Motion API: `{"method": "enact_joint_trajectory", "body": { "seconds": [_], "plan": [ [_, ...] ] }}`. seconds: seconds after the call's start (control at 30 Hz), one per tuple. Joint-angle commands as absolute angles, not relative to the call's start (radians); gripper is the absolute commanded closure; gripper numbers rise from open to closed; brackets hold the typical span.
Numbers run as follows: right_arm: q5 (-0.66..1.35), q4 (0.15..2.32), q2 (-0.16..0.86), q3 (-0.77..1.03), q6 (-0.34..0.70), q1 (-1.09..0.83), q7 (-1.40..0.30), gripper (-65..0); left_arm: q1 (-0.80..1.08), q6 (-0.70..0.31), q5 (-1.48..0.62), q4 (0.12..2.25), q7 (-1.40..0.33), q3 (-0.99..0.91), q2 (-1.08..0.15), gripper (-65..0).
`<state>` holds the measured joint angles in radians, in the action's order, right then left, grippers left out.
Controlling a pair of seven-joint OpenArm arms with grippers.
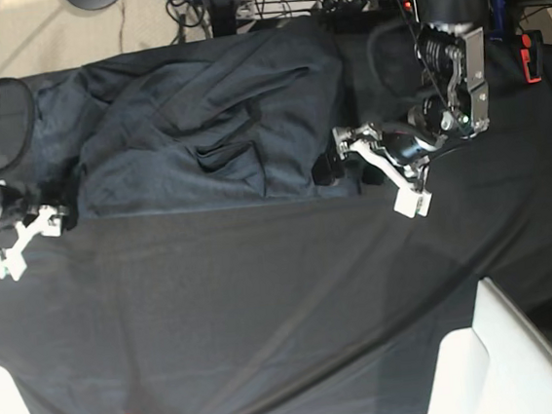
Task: Fold the T-shirt properly
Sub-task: 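Hold the shirt's side edges with both grippers and drag them toward the hem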
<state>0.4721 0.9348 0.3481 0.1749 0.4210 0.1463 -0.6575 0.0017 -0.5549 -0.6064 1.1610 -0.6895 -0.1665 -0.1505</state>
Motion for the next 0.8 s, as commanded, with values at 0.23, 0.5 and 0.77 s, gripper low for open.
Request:
{"method": "enact_joint_trajectory", "body": {
  "seconds": [0.23, 0.5, 0.77],
  "plan": [
    [0.476, 0.94, 0.361, 0.179, 0.426, 0.16, -0.665, -50.9, -0.054, -0.564, -0.618, 1.135, -0.679, -0.165, -0.107, -60.7],
    [0.476, 0.94, 0.361, 0.179, 0.426, 0.16, -0.667, -50.9, -0.059, -0.564, -0.618, 1.092, -0.679, -0.168, -0.087, -60.7],
    [0.478, 0.94, 0.361, 0.18, 0.426, 0.16, -0.67, -50.7, -0.081, -0.564, -0.618, 1.018, -0.619, -0.165, -0.091, -53.6]
  ]
}}
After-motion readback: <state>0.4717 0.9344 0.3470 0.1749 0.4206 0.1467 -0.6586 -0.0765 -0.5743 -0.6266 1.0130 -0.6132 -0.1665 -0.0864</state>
